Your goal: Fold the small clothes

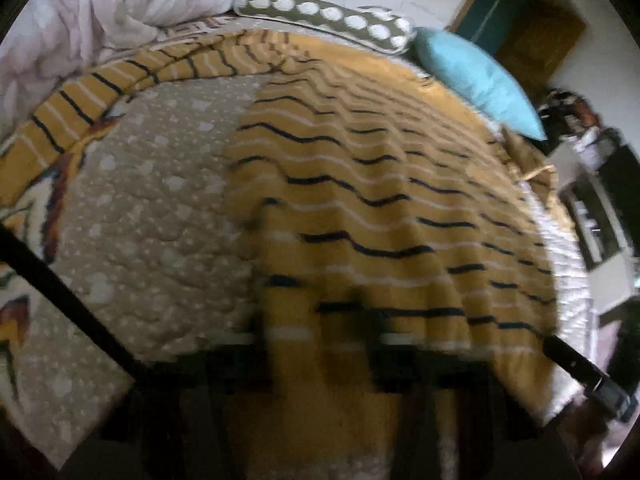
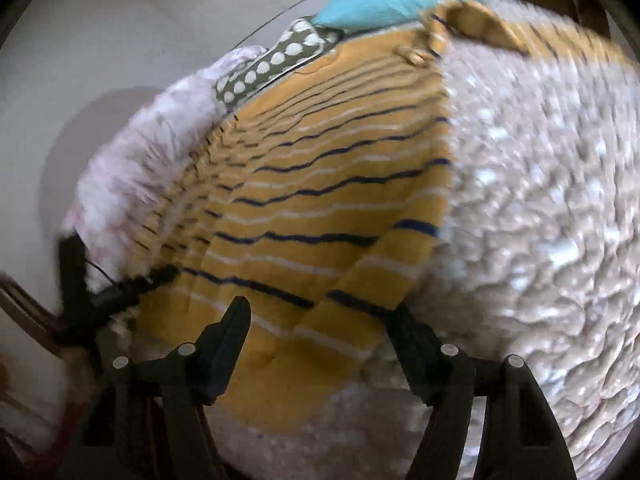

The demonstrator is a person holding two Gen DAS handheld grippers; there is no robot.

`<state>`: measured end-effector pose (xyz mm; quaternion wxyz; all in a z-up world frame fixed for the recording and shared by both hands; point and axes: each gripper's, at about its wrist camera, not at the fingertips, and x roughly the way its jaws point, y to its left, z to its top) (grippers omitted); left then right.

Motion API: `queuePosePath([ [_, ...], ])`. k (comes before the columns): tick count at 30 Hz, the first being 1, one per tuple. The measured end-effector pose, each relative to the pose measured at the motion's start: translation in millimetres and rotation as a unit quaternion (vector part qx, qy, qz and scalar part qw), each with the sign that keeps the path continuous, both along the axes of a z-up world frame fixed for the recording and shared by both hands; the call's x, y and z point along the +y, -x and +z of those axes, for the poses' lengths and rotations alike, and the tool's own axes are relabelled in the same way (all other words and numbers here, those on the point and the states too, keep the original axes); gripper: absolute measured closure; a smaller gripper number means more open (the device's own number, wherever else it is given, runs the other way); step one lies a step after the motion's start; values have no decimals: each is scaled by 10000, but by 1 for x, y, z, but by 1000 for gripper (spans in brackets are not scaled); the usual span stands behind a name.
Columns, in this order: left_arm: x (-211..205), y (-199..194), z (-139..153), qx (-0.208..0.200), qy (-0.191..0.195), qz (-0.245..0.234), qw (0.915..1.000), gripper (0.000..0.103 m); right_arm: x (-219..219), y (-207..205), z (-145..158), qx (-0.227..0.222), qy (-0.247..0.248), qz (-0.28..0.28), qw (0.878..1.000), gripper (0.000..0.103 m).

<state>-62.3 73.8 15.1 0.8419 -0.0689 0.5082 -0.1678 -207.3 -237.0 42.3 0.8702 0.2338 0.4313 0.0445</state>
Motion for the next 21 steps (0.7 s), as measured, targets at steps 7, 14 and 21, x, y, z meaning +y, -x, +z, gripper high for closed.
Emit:
queuePosePath([
  [7, -4, 38, 43, -544, -274, 126, 9981, 91, -13, 0, 18, 429, -20, 125, 9990, 94],
  [14, -3, 99, 44, -454, -138, 99, 9988, 90, -23, 54, 40, 713, -25, 499, 9962, 94],
  [21, 23, 117, 36, -392, 75, 247, 9989, 85, -30, 80, 21, 592, -76, 644, 9961, 86],
])
